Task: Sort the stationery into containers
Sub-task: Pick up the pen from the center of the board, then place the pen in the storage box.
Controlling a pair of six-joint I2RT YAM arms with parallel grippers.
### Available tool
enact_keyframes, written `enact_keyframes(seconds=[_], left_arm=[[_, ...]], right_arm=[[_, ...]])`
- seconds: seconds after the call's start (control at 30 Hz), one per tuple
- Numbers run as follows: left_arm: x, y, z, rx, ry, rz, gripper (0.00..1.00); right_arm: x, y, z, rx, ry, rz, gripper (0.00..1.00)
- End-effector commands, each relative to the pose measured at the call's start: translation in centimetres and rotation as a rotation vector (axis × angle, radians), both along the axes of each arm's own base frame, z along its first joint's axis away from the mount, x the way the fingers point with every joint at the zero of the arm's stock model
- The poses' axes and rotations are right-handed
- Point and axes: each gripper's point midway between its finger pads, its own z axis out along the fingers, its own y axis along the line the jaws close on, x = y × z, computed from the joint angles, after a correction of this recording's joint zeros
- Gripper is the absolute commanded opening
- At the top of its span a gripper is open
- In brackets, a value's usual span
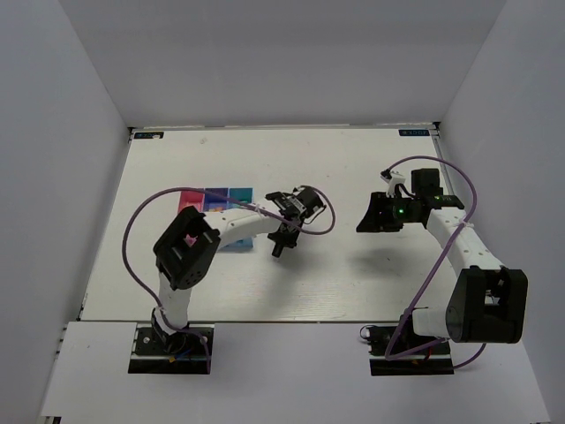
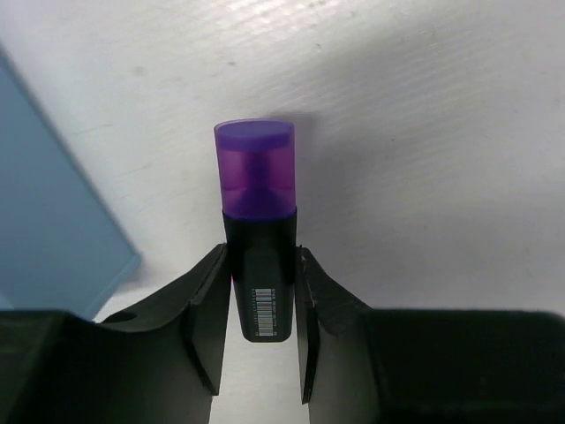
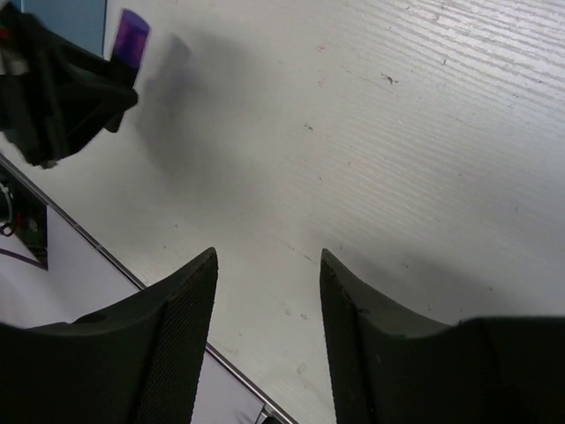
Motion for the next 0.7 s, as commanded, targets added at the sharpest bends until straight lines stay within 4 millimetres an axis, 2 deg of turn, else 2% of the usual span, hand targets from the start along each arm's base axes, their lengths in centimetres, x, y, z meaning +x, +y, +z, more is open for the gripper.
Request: enact_keyframes(seconds=[0.0, 0.03, 0.07, 0.1, 0.13, 0.17, 0.2, 0.23, 0.27, 0.3, 0.4, 0.5, 0.53, 0.57, 0.63, 0.67], left_arm=[[2.1, 1.2, 8.7, -0.100, -0.201, 0.023, 0.10], [2.2, 1.8, 9.2, -0.110, -0.209, 0.035, 0.10], [2.8, 2.9, 10.3, -0.138, -0.221, 0.068, 0.10], [2.8, 3.4, 11.2, -0.168, -0.238, 0.078, 0.08], [3.1, 3.6, 12.4, -0.207, -0.261, 0.087, 0.08], [3.7, 5.2, 12.2, -0.198, -0.262, 0.126, 0.08], [4.0, 5.7, 12.9, -0.218, -0.279, 0.145, 0.08], [4.6, 6.9, 13.4, -0.223, -0.296, 0.184, 0.07], [5.1, 8.3, 12.9, -0.216, -0.293, 0.229, 0.07], [5.4, 8.8, 13.2, -0.233, -0.301, 0.252, 0.07], [6.8, 12.0, 12.6, -0.213, -0.298, 0.342, 0.07], [7.5, 13.1, 11.6, -0.198, -0.272, 0.374, 0.11], [7.7, 13.3, 11.3, -0.192, -0.266, 0.380, 0.11], [7.8, 13.3, 10.4, -0.181, -0.244, 0.386, 0.12], [8.2, 13.5, 10.0, -0.175, -0.234, 0.399, 0.17], [8.2, 13.3, 9.2, -0.167, -0.217, 0.400, 0.22]], right_arm=[[0.2, 0.3, 0.9, 0.031, -0.020, 0.018, 0.52], [0.1, 0.4, 1.1, 0.040, -0.020, 0.023, 0.46], [0.2, 0.4, 1.1, 0.042, -0.021, 0.027, 0.29], [0.1, 0.4, 1.1, 0.044, -0.020, 0.029, 0.19], [-0.1, 0.5, 1.1, 0.051, -0.017, 0.033, 0.11], [0.1, 0.5, 1.2, 0.052, -0.023, 0.031, 0.06], [0.0, 0.6, 1.2, 0.054, -0.022, 0.034, 0.04], [0.0, 0.6, 1.2, 0.055, -0.021, 0.035, 0.04], [0.0, 0.6, 1.2, 0.054, -0.022, 0.034, 0.04], [0.0, 0.5, 1.2, 0.053, -0.022, 0.031, 0.04], [0.0, 0.6, 1.2, 0.055, -0.022, 0.033, 0.09], [0.0, 0.6, 1.2, 0.059, -0.017, 0.033, 0.16], [-0.1, 0.6, 1.1, 0.058, -0.014, 0.034, 0.28], [0.0, 0.6, 1.0, 0.057, -0.012, 0.033, 0.33], [0.0, 0.6, 1.1, 0.058, -0.013, 0.039, 0.40], [-0.1, 0.6, 1.0, 0.059, -0.005, 0.038, 0.46]])
